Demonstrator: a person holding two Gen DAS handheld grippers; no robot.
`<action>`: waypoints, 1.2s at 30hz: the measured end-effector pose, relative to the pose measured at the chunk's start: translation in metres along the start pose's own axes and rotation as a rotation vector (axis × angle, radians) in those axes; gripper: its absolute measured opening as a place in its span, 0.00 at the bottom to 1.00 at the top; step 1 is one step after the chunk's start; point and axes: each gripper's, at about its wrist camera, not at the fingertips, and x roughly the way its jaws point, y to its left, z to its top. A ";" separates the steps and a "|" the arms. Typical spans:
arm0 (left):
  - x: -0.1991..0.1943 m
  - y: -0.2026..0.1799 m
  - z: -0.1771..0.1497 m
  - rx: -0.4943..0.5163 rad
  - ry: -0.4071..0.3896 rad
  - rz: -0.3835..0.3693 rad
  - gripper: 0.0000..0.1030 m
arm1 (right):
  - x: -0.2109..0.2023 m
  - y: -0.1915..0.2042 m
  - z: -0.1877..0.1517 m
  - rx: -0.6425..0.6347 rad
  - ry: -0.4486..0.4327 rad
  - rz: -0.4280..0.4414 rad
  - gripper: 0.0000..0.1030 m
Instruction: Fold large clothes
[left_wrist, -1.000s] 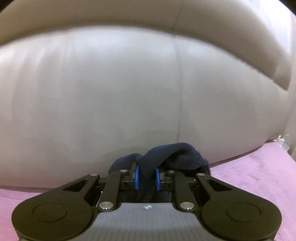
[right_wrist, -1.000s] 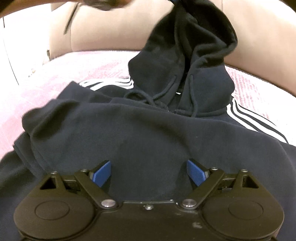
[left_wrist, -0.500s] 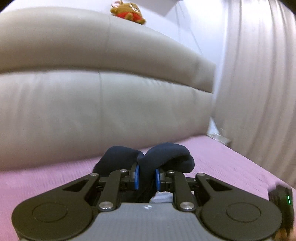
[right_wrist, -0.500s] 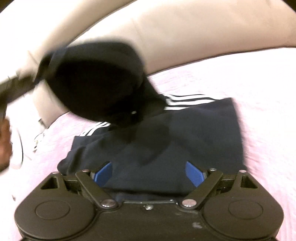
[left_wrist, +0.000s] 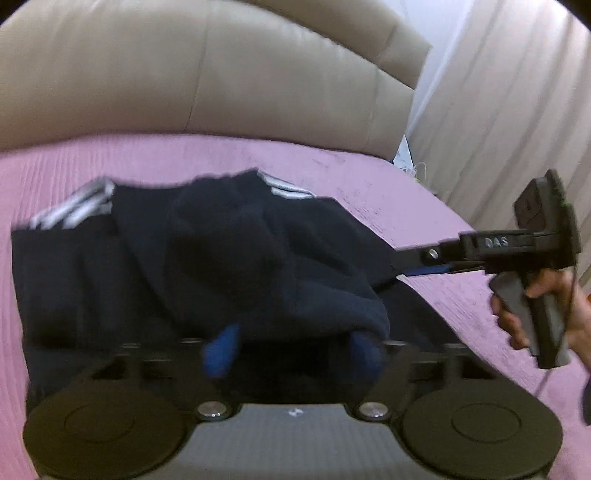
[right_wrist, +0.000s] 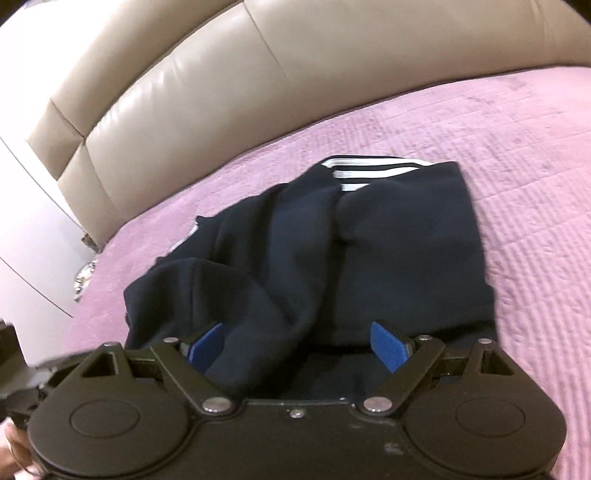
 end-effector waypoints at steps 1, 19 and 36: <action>0.002 0.004 0.002 -0.031 -0.022 -0.021 0.81 | 0.006 0.000 0.002 0.006 -0.004 0.006 0.99; 0.031 0.080 0.050 -0.383 -0.232 0.073 0.07 | 0.047 -0.044 0.023 0.141 -0.168 0.020 0.04; 0.013 0.009 0.033 0.037 -0.109 0.235 0.69 | 0.020 0.053 -0.009 -0.384 -0.004 -0.029 0.75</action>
